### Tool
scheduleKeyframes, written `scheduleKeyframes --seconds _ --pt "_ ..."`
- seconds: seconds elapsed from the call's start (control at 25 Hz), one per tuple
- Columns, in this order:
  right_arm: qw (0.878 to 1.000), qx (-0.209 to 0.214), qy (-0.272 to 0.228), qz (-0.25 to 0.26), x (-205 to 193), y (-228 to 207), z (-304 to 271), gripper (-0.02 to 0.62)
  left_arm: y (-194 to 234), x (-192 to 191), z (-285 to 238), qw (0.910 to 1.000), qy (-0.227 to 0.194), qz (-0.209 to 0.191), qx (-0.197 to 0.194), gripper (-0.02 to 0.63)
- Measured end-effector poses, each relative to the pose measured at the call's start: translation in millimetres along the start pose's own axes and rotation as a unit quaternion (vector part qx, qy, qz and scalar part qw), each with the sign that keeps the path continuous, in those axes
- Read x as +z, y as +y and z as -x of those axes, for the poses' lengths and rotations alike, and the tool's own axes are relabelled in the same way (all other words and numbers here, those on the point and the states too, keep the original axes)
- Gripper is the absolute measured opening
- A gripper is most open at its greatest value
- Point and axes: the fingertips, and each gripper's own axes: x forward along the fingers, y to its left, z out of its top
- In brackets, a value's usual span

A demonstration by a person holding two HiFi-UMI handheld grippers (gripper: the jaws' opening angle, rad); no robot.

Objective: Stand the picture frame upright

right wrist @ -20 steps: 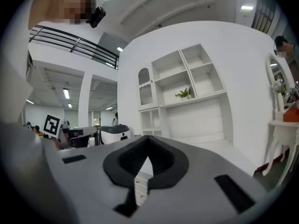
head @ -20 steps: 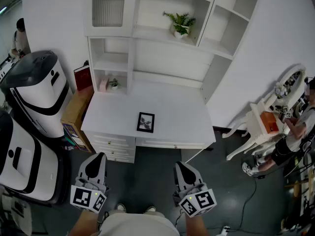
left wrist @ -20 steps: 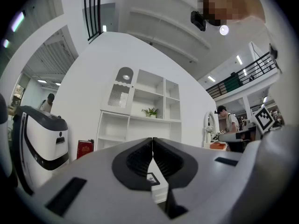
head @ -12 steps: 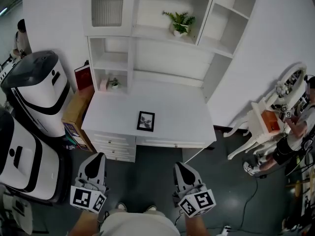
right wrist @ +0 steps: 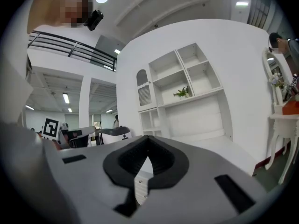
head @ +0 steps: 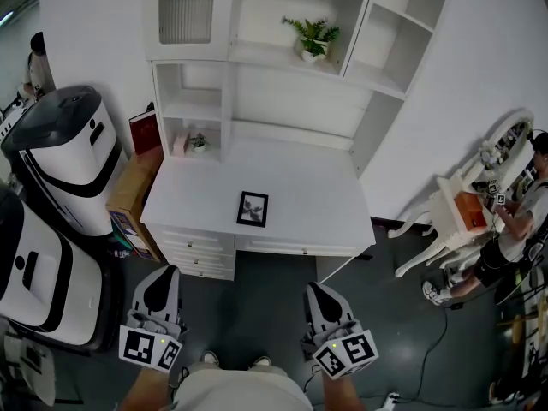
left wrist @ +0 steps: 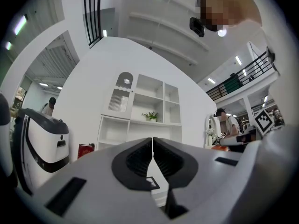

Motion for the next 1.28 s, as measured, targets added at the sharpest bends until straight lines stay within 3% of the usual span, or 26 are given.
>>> scheduleKeyframes --seconds 0.2,0.24,0.36,0.4,0.44,0.48,0.56,0.68,0.92,1.08,1.28 --pt "1.000 -0.015 -0.023 0.006 11.6 -16.6 8.5 0.018 0.1 8.2 3.1 0.9997 -0.023 0.005 0.000 0.020" --pt "1.000 -0.015 -0.024 0.009 13.2 -19.0 9.3 0.051 0.2 7.6 3.1 0.9997 -0.022 0.005 0.002 0.020" --pt "0.999 -0.012 -0.030 0.012 17.8 -25.9 10.7 0.070 0.8 7.3 3.0 0.9995 -0.026 0.000 0.015 0.021" --pt "0.999 -0.009 -0.035 0.007 19.7 -28.6 11.2 0.112 3.1 8.2 2.8 0.9992 -0.030 -0.002 0.027 0.040" --pt "0.999 -0.008 -0.042 0.000 21.8 -32.8 11.9 0.225 6.3 8.8 2.3 0.9987 -0.034 -0.003 0.039 0.180" --pt "0.999 -0.012 -0.048 -0.008 24.0 -39.0 13.0 0.324 9.9 8.7 1.6 0.9981 -0.035 -0.004 0.050 0.367" --pt "0.998 -0.025 -0.055 -0.011 27.4 -54.5 16.1 0.407 17.5 7.5 1.5 0.9968 -0.034 -0.006 0.072 0.422" --pt "0.998 -0.034 -0.051 -0.010 28.7 -71.5 19.6 0.423 24.9 0.9 2.3 0.9959 -0.019 0.006 0.088 0.471" --pt "0.999 -0.021 -0.031 -0.013 17.9 -81.0 15.8 0.422 12.3 -13.1 -4.9 0.9958 0.002 0.017 0.090 0.482" --pt "0.999 -0.002 -0.022 -0.046 0.7 -85.6 13.5 0.422 4.5 -15.0 -9.8 0.9960 0.000 0.003 0.089 0.482" --pt "0.996 0.005 -0.005 -0.086 -17.3 -92.8 0.0 0.422 2.4 -39.2 -28.0 0.9965 0.028 0.009 0.078 0.482"
